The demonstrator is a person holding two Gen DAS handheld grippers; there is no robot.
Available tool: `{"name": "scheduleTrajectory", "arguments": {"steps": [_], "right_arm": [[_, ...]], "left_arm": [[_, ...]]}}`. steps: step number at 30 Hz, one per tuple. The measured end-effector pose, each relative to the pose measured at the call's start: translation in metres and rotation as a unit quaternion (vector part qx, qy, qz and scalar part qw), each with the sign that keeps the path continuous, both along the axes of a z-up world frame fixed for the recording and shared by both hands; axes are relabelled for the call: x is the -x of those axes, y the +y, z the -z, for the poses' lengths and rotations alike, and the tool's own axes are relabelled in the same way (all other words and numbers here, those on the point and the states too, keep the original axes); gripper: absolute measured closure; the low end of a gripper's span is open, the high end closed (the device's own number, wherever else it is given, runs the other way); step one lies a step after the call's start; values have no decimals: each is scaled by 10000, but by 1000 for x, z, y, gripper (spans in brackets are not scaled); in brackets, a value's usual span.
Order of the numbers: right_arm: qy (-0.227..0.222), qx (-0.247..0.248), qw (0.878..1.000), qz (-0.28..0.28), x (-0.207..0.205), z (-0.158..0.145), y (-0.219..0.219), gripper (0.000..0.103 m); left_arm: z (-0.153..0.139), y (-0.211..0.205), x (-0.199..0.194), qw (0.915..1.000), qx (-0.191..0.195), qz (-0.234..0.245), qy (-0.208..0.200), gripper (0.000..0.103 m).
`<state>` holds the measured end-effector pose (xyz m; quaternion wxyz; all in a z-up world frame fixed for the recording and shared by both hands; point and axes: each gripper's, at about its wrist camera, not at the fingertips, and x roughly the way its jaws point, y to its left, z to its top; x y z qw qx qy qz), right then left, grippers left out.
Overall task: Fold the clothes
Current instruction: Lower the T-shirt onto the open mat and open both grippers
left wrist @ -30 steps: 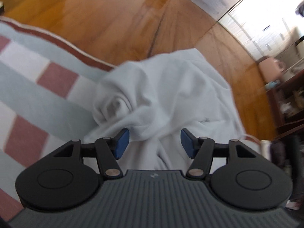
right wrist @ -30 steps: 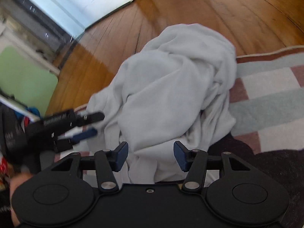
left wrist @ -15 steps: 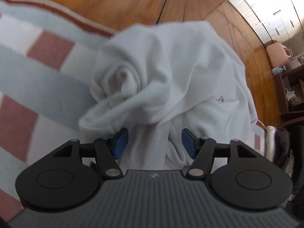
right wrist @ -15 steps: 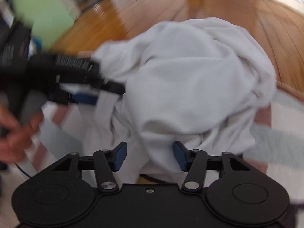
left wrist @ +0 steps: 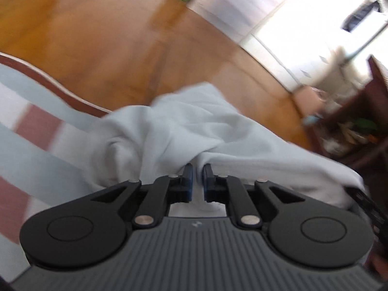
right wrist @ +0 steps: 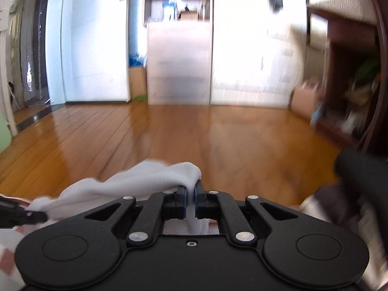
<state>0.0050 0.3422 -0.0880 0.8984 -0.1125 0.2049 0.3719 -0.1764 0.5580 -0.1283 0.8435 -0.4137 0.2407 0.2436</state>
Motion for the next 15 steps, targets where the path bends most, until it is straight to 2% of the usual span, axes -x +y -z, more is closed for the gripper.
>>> {"name": "scheduleTrajectory", "arguments": {"steps": [2,3,4,5,6,7,8,10,11,12,14,15], "right_arm": [[105,364,9986,360,-11,22,0,92],[349,612,9961,530,-19,36,1,79],[710,839,9915,699,-30,48,2,72],[1119,911,9864,781,-42,57,-1,71],[1659,773,9806,695,-55,63,-6,69],[2238,575,9714,556,-69,68,-12,61],[2710,276,9610,474,-80,72,-20,58],[3553,-397,9332,351,-98,79,-39,57],[3710,-567,9262,374,-103,81,-45,56],[3648,-556,9283,453,-104,80,-47,56],[3396,-417,9376,623,-103,75,-50,56],[3314,-348,9407,633,-102,73,-50,56]], "left_arm": [[-1,-10,-12,9994,-132,281,148,95],[2,-13,-17,9990,-104,355,239,95],[6,-16,-22,9985,-77,429,330,95],[9,-18,-27,9978,-49,503,421,95],[11,-21,-31,9971,-66,575,499,95],[13,-23,-35,9961,-158,665,562,94],[14,-26,-40,9949,-241,753,627,89],[15,-29,-46,9939,-270,818,682,85],[15,-30,-48,9935,-268,865,694,81],[16,-31,-50,9928,-265,905,740,73],[18,-31,-54,9912,-294,889,935,64],[19,-31,-55,9902,-334,878,1032,64]]}}
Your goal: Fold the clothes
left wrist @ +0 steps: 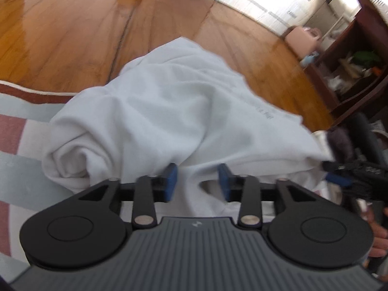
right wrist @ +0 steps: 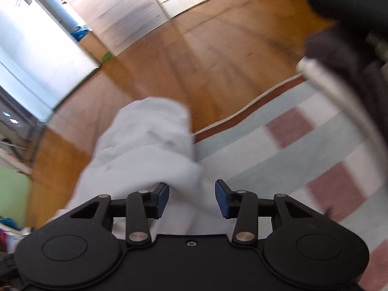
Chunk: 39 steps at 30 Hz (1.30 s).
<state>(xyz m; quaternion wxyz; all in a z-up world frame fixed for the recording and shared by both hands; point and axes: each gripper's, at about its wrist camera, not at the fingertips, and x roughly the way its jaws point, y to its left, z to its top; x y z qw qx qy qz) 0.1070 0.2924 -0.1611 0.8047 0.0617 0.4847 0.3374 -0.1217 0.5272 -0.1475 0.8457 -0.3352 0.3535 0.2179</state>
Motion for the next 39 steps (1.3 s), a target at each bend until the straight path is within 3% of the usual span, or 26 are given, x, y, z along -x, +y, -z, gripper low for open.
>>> {"name": "scheduleTrajectory", "arguments": {"steps": [2,8,11,13,16,17,18,19,20,22,25,29,33,39], "right_arm": [[-24,72,9999,-101,2,-4,-1,56],[890,-134,9938,-657,12,-1,-6,55],[1110,-164,9921,-561,10,15,-5,55],[1244,-267,9906,-495,6,24,-7,55],[1364,-472,9889,-352,-1,28,-13,55],[1401,-541,9882,-303,-3,29,-15,55],[1438,-610,9874,-253,-5,30,-17,55],[1482,-678,9864,-209,-6,31,-19,55],[1528,-726,9854,-179,-8,33,-20,55],[1592,-728,9844,-151,-8,36,-21,54],[1573,-705,9847,-246,-5,37,-18,54],[1476,-671,9857,-468,0,36,-10,54],[1186,-368,9895,-736,13,34,1,54],[495,-3,9924,-1123,36,17,15,55]], "left_arm": [[1,0,0,10000,-29,18,46,63],[13,-4,-12,9997,79,179,172,51],[24,-9,-23,9986,54,258,469,44],[28,-13,-29,9978,24,327,580,32],[27,-18,-29,9982,-110,368,470,30],[25,-19,-29,9981,-216,367,436,36],[23,-20,-28,9978,-356,366,435,62],[21,-21,-28,9968,-509,348,516,79],[20,-22,-29,9946,-682,306,716,89],[21,-24,-30,9887,-1047,185,1054,89],[13,-22,-26,9886,-1157,123,954,95],[-12,-28,-16,9856,-1637,13,411,97],[-47,-38,0,9728,-2291,-134,-322,97],[-69,-45,23,9630,-2530,-358,-856,98]]}}
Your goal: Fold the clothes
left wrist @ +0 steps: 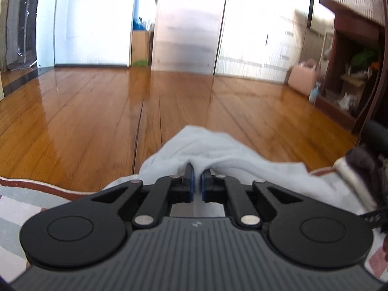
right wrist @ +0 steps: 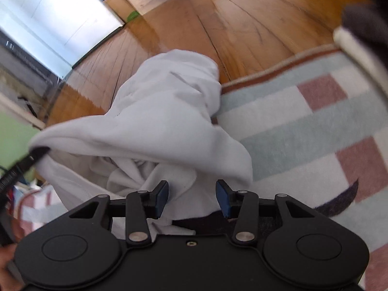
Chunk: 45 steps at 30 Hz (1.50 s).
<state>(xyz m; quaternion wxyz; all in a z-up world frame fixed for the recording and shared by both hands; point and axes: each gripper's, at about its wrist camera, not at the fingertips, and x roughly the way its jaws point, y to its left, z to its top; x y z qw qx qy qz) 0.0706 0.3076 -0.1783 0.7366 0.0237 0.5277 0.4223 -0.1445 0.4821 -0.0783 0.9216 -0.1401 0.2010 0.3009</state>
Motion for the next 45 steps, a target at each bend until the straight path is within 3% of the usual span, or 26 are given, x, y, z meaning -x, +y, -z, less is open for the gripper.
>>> {"name": "scheduleTrajectory", "arguments": {"steps": [4,9,10,11,13,16,18,20,21,22,23,24,26,27,28,29,30,32,34,36,38,39,40,41,43,45], "right_arm": [[90,-438,9990,-56,7,-13,-2,54],[408,-551,9976,-90,18,-6,14,57],[244,-466,9986,-105,22,-7,17,85],[-109,-360,9992,-147,28,-11,20,98],[-1137,-146,9933,-114,41,-28,20,98],[-2888,-183,9556,563,53,-78,-2,99],[-3581,-536,9266,1013,59,-118,-26,99],[-4034,-388,9074,1110,66,-138,-39,99],[-4241,-274,8981,1131,70,-147,-45,99],[-4139,43,9032,1134,66,-140,-49,99],[-3913,437,9123,1129,60,-127,-51,99],[-3491,882,9259,1141,47,-106,-55,99],[-2055,1893,9515,1292,11,-51,-66,98],[-1430,1992,9583,1467,-3,-33,-76,97],[-857,1933,9629,1675,-15,-20,-87,95],[-683,1823,9652,1747,-19,-20,-90,92],[-662,1695,9673,1769,-21,-27,-90,91],[-618,1438,9709,1811,-24,-39,-89,86],[-763,1138,9743,1787,-18,-56,-84,72],[-982,734,9793,1614,-9,-72,-79,71],[-1335,414,9832,1171,6,-89,-66,70],[-1517,307,9845,831,17,-96,-56,62],[-1323,98,9900,469,23,-97,-47,52],[-984,-151,9950,98,27,-95,-37,49],[29,-311,9993,-204,32,-74,-15,48],[385,33,9989,-276,36,-53,1,48]], "left_arm": [[-26,-10,27,9937,-303,293,-1039,98],[-41,-7,49,9814,-219,418,-1859,98],[-41,-4,51,9810,-120,406,-1895,98],[-39,-1,52,9806,-40,376,-1921,98],[-37,7,55,9780,232,422,-2029,98],[-29,14,54,9713,701,595,-2193,98],[-23,10,46,9695,996,844,-2075,98],[-14,5,33,9679,1391,1128,-1764,97],[-4,3,22,9655,1790,1258,-1409,95],[6,1,11,9602,2185,1385,-1051,95],[21,-1,2,9484,2660,1522,-807,96],[43,0,-4,9277,3270,1655,-706,96],[83,4,-17,8853,4320,1686,-353,97],[102,6,-23,8620,4787,1659,-159,97],[117,9,-27,8472,5074,1571,36,97],[123,10,-29,8511,5049,1420,228,98],[122,11,-31,8631,4859,1324,379,98],[109,11,-35,8953,4237,1275,519,95],[92,10,-40,9170,3731,1291,564,91],[81,10,-39,9281,3468,1260,497,66],[76,22,-28,9349,3416,917,274,44],[76,34,-19,9372,3420,663,165,43],[77,49,-9,9370,3474,362,102,43],[80,64,0,9343,3563,32,61,43],[93,86,14,9206,3857,-609,106,43],[112,102,28,9015,4171,-1136,206,43]]}}
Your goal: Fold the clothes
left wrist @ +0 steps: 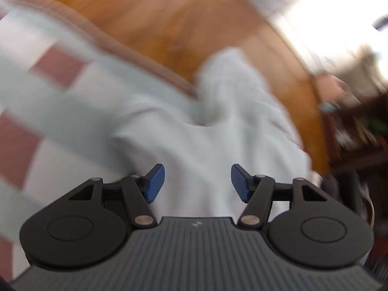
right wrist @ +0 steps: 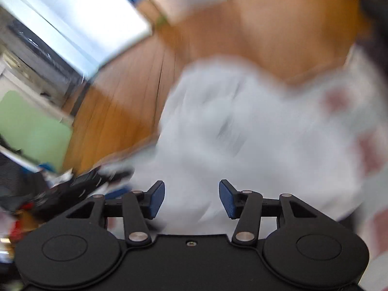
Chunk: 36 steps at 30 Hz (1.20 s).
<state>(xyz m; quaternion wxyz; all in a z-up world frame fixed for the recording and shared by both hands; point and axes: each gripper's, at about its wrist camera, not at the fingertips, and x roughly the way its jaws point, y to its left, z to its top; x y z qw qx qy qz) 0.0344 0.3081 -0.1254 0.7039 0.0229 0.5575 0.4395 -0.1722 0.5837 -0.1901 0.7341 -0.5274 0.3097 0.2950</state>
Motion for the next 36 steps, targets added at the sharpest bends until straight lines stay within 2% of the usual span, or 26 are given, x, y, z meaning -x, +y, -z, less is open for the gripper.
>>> {"name": "scheduleTrajectory", "arguments": {"steps": [2,4,6,8,10,11,12,14,15,16,17,18,19,21,22,23,24,26,28,29,31,32,34,35,36], "right_arm": [[230,420,9988,-63,4,21,15,48],[342,777,9964,-61,8,37,24,48],[398,940,9947,134,6,44,23,47],[479,1089,9923,341,3,50,23,47],[527,1156,9916,237,3,63,33,46],[549,1182,9913,161,3,71,40,45],[483,1230,9912,21,4,77,47,45],[324,1254,9914,-168,7,85,59,46],[278,1188,9924,-142,8,85,60,51],[239,895,9957,-98,7,81,57,82],[100,426,9990,74,3,69,48,93],[-79,-79,9995,291,-1,54,36,93],[-257,-583,9967,508,-6,40,25,93],[-1039,-1162,9809,1161,-9,7,-5,93],[-1460,-1412,9676,1500,-10,-9,-20,93],[-1926,-1389,9561,1717,-9,-20,-31,93],[-2367,-1144,9459,1901,-9,-25,-37,93],[-2849,-462,9327,2162,-16,-18,-44,93],[-2636,123,9345,2387,-34,4,-49,93],[-2321,298,9405,2462,-45,17,-55,93],[-1577,225,9500,2687,-64,36,-69,92],[-1336,139,9522,2744,-70,41,-74,91],[-952,-50,9549,2810,-79,48,-82,84],[-857,-108,9548,2843,-79,51,-83,84],[-780,-180,9550,2856,-78,53,-83,83]], "left_arm": [[14,8,12,9990,275,-323,137,43],[20,12,19,9981,422,-446,38,43],[19,14,18,9977,443,-510,-67,43],[18,13,14,9980,325,-547,59,43],[21,11,9,9977,306,-590,157,43],[27,13,10,9970,471,-607,85,42],[33,15,12,9960,636,-624,14,35],[50,18,16,9890,1204,-744,-441,31],[60,19,18,9820,1536,-820,-732,31],[66,19,20,9758,1746,-899,-961,34],[68,19,21,9728,1787,-984,-1101,45],[66,18,21,9722,1718,-1073,-1175,70],[59,18,23,9751,1473,-1172,-1172,75],[43,19,32,9736,1069,-1411,-1441,75],[37,20,37,9710,937,-1483,-1624,75],[33,21,40,9685,863,-1481,-1807,68],[30,22,40,9676,815,-1434,-1912,52],[29,20,30,9748,845,-1177,-1694,44],[35,14,13,9814,989,-844,-1411,44],[40,9,4,9821,1156,-654,-1334,44],[49,2,-8,9813,1435,-314,-1241,44],[50,-1,-13,9824,1449,-199,-1161,44],[47,-3,-22,9887,1206,-28,-885,44],[44,-3,-26,9918,1046,73,-732,41],[41,-3,-28,9943,869,200,-584,34]]}}
